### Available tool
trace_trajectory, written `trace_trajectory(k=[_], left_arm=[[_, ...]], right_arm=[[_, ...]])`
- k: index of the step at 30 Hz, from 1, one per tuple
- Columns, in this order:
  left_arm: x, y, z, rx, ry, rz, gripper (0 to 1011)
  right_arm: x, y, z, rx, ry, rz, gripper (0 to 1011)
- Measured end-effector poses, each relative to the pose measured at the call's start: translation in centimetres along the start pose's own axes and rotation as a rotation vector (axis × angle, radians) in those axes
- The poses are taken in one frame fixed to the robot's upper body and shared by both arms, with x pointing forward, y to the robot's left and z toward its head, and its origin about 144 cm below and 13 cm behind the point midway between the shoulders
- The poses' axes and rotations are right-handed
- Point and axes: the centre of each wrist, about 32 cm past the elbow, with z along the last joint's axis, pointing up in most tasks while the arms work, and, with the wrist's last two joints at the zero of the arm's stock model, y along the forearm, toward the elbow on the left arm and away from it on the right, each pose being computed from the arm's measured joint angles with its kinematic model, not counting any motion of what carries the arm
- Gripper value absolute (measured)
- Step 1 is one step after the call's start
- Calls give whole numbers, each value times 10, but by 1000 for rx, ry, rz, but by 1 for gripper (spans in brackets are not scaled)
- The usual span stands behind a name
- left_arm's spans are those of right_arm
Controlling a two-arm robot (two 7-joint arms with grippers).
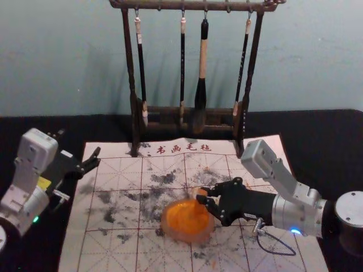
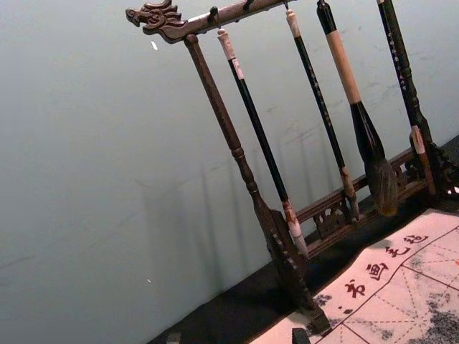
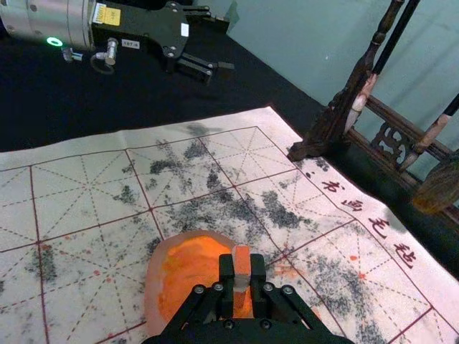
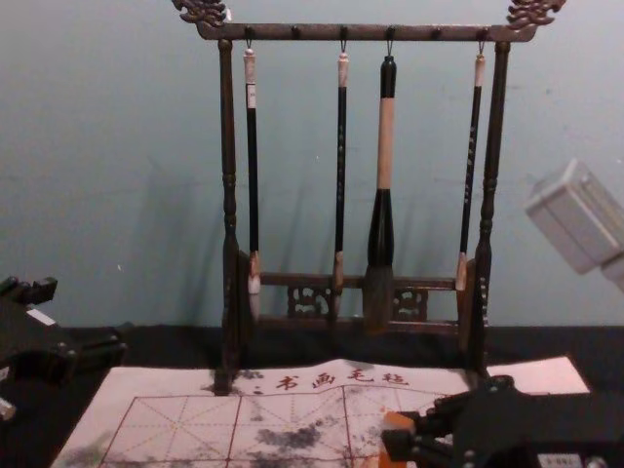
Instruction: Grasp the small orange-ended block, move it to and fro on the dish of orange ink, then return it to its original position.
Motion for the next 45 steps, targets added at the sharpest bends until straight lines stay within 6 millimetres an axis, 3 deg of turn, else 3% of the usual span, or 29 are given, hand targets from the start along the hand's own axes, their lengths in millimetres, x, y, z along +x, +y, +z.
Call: trace_trajectory(k=[18,45], left_arm=[[0,0,0,0,0,0,1001],[0,0,0,0,0,0,1001]], right_arm=[[-7,-10,-3,7,28,32,104],[-18,-9,-2,9,19,109,104]])
